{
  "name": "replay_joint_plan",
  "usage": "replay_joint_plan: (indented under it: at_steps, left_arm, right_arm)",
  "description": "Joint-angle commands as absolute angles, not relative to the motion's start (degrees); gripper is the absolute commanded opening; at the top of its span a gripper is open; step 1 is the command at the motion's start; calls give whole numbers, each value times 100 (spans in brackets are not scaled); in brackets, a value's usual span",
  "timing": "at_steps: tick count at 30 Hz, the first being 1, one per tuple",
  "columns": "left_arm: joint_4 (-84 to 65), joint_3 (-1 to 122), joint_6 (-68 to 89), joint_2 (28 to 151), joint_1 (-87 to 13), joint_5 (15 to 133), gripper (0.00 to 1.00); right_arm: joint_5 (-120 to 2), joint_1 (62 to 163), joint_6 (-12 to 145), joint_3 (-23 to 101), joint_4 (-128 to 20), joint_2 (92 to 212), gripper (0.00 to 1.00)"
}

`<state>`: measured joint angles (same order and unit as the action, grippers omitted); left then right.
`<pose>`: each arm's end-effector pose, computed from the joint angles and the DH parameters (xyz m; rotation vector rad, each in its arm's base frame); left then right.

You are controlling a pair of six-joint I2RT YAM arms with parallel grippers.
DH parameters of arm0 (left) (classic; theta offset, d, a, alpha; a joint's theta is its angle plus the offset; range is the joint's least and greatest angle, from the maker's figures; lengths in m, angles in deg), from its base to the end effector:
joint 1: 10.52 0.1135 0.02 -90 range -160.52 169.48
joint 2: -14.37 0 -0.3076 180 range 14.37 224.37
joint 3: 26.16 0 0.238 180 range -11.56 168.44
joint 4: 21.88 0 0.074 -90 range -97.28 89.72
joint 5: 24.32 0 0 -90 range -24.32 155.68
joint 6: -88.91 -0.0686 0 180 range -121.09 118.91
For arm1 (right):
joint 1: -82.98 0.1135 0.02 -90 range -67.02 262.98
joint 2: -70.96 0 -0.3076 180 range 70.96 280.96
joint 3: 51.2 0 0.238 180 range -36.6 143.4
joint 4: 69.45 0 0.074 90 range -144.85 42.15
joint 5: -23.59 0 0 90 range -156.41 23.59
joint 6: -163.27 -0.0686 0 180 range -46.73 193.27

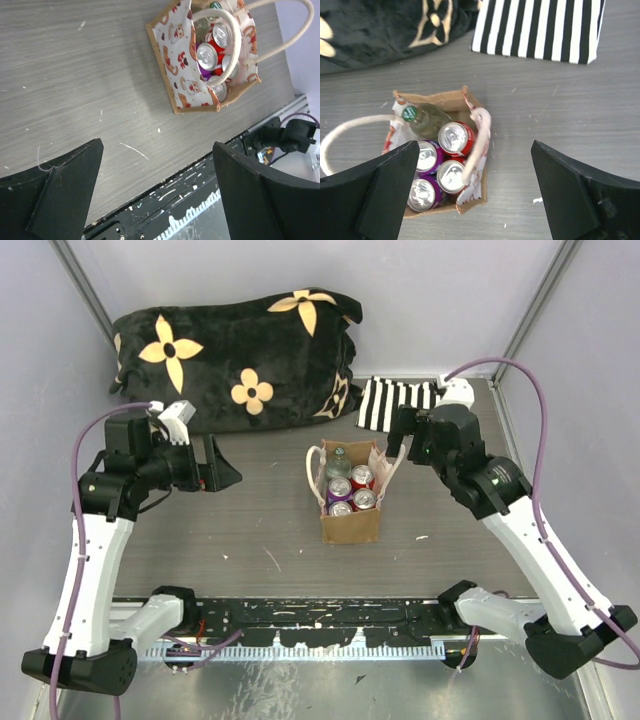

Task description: Place the beverage into the canvas bag

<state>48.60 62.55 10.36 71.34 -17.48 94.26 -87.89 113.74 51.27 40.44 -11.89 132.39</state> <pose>0.1543 -0.0519 0.4126 0.1852 2.2420 -0.7328 0.1856 0.0812 0.4401 0.0777 2.0168 0.2015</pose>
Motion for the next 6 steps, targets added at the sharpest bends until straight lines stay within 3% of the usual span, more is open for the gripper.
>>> replay_joint_plan:
  at_steps: [1, 6]
  left_arm:
    - [4452, 5957, 1235, 6966, -1799, 10020, 98]
    - [4401, 5972, 1135, 7001, -1814, 10119, 98]
  right_arm:
    - [-8528, 11137, 4802, 3613, -1065, 12893, 100]
    - [-8503, 11111, 4546, 3161, -1023, 12630, 100]
